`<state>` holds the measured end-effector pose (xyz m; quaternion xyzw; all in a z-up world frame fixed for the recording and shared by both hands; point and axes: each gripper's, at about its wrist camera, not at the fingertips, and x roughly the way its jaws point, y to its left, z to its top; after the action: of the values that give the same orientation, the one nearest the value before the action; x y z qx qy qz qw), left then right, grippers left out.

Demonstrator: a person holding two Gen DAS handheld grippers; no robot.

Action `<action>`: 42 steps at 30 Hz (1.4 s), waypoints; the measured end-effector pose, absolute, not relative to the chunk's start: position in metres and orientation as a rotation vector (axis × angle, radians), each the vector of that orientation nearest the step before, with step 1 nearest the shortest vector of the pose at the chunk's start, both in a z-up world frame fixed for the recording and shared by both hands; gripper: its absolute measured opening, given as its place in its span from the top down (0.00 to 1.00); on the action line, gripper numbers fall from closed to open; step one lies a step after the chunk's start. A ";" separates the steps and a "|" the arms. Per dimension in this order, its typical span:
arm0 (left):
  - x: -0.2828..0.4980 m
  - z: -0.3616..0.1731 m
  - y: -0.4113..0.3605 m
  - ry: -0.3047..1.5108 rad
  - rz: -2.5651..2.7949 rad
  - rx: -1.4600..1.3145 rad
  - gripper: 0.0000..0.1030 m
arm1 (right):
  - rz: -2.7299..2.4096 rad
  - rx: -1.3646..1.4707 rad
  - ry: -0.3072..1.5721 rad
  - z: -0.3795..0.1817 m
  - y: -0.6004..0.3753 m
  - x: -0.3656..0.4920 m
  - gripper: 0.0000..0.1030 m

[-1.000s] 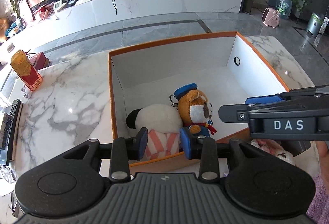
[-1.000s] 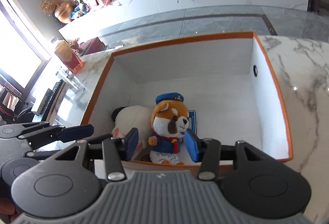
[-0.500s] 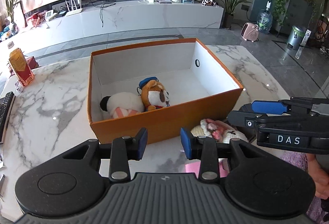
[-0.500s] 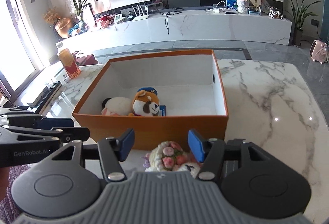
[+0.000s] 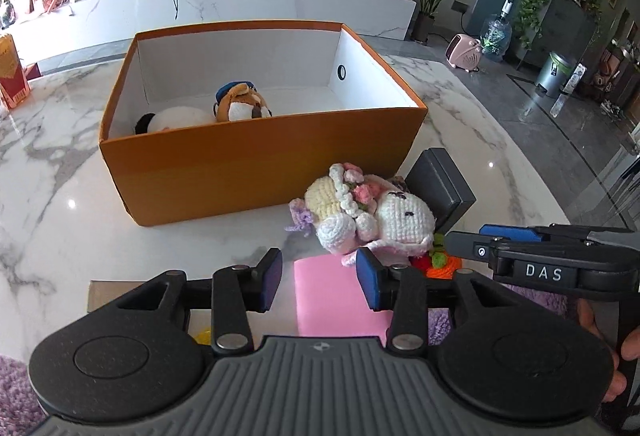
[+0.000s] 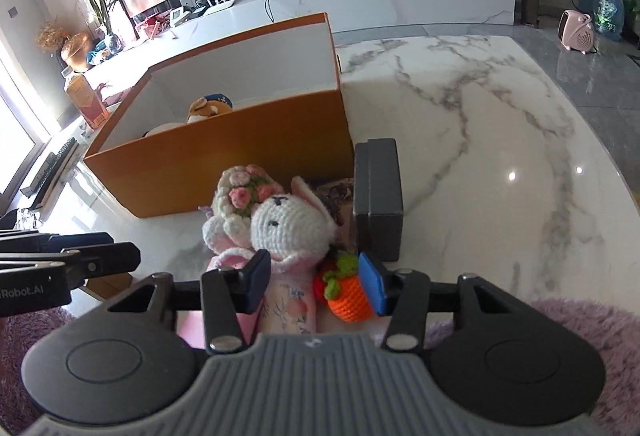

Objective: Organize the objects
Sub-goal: 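Grasp the crocheted flower-crown bunny with the left tool while the right tool grasps the orange crocheted fruit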

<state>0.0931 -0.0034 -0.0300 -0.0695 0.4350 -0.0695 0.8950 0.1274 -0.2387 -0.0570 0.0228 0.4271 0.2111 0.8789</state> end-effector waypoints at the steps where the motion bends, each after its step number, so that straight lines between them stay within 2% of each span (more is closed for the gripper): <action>1: 0.095 -0.032 -0.005 0.903 -0.138 -0.157 0.47 | 0.445 0.050 0.894 -0.059 -0.238 0.128 0.56; 4: 0.102 -0.037 -0.012 0.913 -0.135 -0.176 0.43 | 0.458 0.060 0.904 -0.063 -0.237 0.132 0.63; 6: 0.105 -0.041 -0.017 0.923 -0.137 -0.174 0.43 | 0.466 0.073 0.899 -0.063 -0.236 0.135 0.63; 12: 0.110 -0.044 -0.014 0.993 -0.106 -0.086 0.43 | 0.526 0.024 0.869 -0.057 -0.216 0.146 0.55; 14: 0.109 -0.046 -0.009 1.020 -0.107 -0.076 0.43 | 0.552 -0.022 0.863 -0.056 -0.206 0.151 0.50; 19: 0.111 -0.045 0.003 1.027 -0.103 -0.139 0.43 | 0.544 -0.099 0.886 -0.066 -0.187 0.167 0.50; 24: 0.118 -0.043 0.002 1.028 -0.144 -0.198 0.43 | 0.540 -0.033 0.931 -0.072 -0.195 0.173 0.45; 27: 0.122 -0.041 0.000 1.024 -0.166 -0.239 0.43 | 0.590 0.033 0.951 -0.071 -0.202 0.173 0.45; 28: 0.124 -0.040 0.001 1.022 -0.170 -0.257 0.48 | 0.627 0.058 0.960 -0.070 -0.204 0.171 0.45; 31: 0.130 -0.037 0.001 1.024 -0.172 -0.296 0.50 | 0.654 0.074 0.998 -0.071 -0.206 0.165 0.54; 33: 0.135 -0.035 -0.001 1.022 -0.170 -0.311 0.50 | 0.582 0.041 0.983 -0.067 -0.210 0.160 0.55; 37: 0.149 -0.039 -0.012 1.073 -0.150 -0.354 0.49 | 0.464 -0.050 0.988 -0.059 -0.221 0.156 0.55; 42: 0.162 -0.047 -0.027 1.128 -0.107 -0.397 0.43 | 0.415 -0.053 1.110 -0.079 -0.235 0.165 0.50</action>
<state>0.1622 -0.0267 -0.0468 -0.1867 0.5308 -0.0504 0.8251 0.1654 -0.2346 -0.0789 -0.0248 0.5228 0.1957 0.8293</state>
